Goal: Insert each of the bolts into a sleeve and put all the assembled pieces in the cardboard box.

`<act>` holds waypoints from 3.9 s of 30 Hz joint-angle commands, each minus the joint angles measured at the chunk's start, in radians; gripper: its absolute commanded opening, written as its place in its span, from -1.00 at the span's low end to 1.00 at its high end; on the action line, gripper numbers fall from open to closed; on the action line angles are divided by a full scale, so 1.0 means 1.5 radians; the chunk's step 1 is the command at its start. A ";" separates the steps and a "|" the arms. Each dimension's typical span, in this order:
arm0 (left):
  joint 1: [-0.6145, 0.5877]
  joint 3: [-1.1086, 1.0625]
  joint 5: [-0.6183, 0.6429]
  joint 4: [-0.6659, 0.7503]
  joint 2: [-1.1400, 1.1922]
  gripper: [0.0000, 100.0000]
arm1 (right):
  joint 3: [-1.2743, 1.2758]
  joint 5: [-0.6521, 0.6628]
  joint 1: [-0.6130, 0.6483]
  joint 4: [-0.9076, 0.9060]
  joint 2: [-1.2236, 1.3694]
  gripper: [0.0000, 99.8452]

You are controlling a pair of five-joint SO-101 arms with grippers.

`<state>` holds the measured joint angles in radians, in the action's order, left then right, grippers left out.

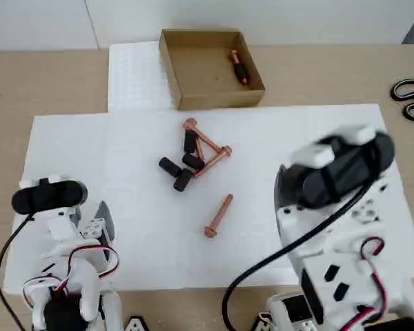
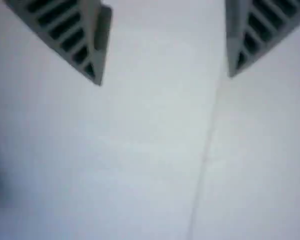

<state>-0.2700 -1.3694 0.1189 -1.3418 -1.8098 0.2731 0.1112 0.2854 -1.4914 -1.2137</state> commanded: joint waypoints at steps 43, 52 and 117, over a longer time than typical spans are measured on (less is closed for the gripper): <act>-0.017 -0.135 0.004 0.040 -0.008 -0.68 | 0.940 0.003 0.002 0.383 -0.399 -0.51; -0.017 -0.135 0.004 0.040 -0.008 -0.68 | 0.940 0.003 0.001 0.383 -0.399 -0.51; -0.017 -0.135 0.004 0.040 -0.008 -0.68 | 0.940 0.003 0.001 0.383 -0.399 -0.51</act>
<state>-0.2931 -1.5750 0.1235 -1.3080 -1.8098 1.6755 0.1143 0.2839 -0.9344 -1.8075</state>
